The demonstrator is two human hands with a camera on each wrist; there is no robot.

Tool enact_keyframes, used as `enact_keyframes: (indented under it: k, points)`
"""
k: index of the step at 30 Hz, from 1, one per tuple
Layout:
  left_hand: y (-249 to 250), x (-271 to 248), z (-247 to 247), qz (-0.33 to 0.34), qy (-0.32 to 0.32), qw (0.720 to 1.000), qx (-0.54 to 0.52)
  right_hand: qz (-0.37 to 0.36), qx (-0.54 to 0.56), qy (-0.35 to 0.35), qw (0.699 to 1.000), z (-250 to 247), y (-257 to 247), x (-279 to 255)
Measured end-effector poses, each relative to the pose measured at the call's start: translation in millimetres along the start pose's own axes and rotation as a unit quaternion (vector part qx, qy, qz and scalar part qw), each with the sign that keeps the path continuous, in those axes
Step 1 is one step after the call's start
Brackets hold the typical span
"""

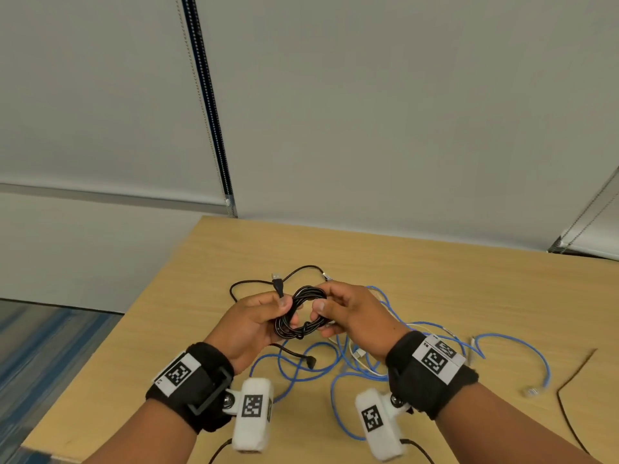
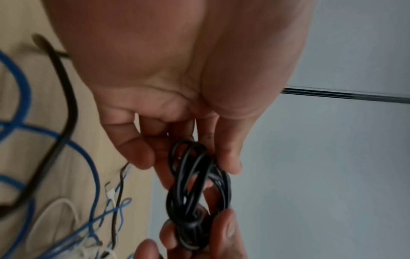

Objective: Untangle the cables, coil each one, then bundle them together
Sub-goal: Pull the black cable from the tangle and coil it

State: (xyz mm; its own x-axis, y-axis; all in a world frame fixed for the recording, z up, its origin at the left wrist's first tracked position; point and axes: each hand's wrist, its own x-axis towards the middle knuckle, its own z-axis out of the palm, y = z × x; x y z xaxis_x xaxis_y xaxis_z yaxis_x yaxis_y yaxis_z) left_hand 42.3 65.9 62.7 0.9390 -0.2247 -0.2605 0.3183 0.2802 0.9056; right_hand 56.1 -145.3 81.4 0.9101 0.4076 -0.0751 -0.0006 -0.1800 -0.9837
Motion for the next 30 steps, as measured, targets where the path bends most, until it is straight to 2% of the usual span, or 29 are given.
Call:
enact_keyframes:
  k: [3, 6, 11, 13, 15, 17, 19, 21, 22, 24, 26, 28, 30]
  points:
    - [-0.3, -3.9, -25.7, 0.021, 0.113, 0.99, 0.081, 0.004, -0.123, 0.005, 0.992, 16.6, 13.5, 9.3]
    - [-5.5, -5.5, -59.3, 0.021, 0.244, 0.959, 0.142, 0.01, -0.297, -0.024, 0.955, 33.6, 32.1, 11.6]
    - [-29.2, -10.0, -102.1, -0.011, 0.331, 0.931, 0.151, 0.012, -0.442, -0.085, 0.893, 56.2, 49.9, 13.6]
    - [-39.2, -11.0, -116.1, -0.012, 0.358, 0.919, 0.166, 0.023, -0.422, -0.069, 0.904, 57.3, 50.0, 15.7]
    - [-46.7, -10.9, -124.8, -0.014, 0.378, 0.903, 0.203, 0.041, -0.352, -0.029, 0.935, 52.3, 47.2, 17.2]
    - [-51.2, -8.2, -126.8, -0.026, 0.374, 0.894, 0.247, 0.054, -0.264, 0.022, 0.963, 43.7, 41.1, 18.4]
    - [-53.6, -3.7, -126.3, -0.055, 0.346, 0.898, 0.266, 0.064, -0.163, 0.067, 0.982, 34.3, 33.4, 19.2]
    - [-51.4, -0.4, -123.2, -0.089, 0.324, 0.904, 0.264, 0.072, -0.066, 0.096, 0.991, 25.8, 24.0, 18.0]
    - [-48.2, 0.2, -120.2, -0.095, 0.321, 0.898, 0.285, 0.072, -0.021, 0.103, 0.992, 22.4, 18.9, 16.8]
    - [-35.2, -1.3, -106.1, -0.057, 0.329, 0.878, 0.344, 0.062, 0.038, 0.116, 0.991, 16.3, 9.6, 14.0]
    - [-17.5, -4.3, -77.2, 0.034, 0.301, 0.888, 0.346, 0.048, 0.044, 0.127, 0.99, 13.0, 2.2, 11.5]
    - [0.3, -5.1, -37.7, 0.098, 0.204, 0.921, 0.319, 0.033, 0.019, 0.136, 0.99, 13.5, -3.4, 7.8]
    - [15.4, -2.1, 2.2, 0.119, 0.113, 0.937, 0.308, 0.02, -0.018, 0.13, 0.991, 18.2, -8.4, 2.2]
